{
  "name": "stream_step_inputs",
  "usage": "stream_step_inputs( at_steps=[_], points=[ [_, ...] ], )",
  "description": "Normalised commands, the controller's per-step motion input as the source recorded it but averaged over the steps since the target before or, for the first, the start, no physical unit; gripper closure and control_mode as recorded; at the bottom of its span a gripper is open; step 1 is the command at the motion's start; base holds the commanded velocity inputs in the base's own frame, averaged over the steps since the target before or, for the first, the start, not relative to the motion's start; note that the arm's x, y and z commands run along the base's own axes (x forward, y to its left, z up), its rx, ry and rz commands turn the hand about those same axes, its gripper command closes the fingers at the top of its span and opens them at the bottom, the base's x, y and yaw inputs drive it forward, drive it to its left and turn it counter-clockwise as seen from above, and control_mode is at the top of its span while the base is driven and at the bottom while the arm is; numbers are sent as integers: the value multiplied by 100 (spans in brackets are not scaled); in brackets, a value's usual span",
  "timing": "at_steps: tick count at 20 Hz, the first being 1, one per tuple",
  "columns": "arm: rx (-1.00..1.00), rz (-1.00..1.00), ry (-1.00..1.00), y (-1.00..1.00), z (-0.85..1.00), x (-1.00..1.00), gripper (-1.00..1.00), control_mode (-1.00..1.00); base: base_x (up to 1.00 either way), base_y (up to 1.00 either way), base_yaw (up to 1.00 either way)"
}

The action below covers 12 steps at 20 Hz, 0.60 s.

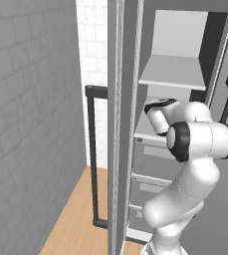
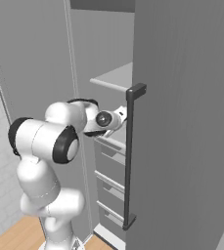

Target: Take the meat container that has the chicken drumstick and place it on the second highest rack of the freezer. Then take the vegetable container that has the squash and avocado and place it on the highest rack of the freezer.

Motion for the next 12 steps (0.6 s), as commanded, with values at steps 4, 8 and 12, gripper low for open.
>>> stream_step_inputs(
  at_steps=[4,8,12],
  points=[
    [0,0,0,0,37,-34,-100,-100,0,0,0],
    [0,0,0,0,55,-26,-100,-100,0,0,0],
    [0,0,0,0,61,-25,-100,-100,0,0,0]
  ],
)
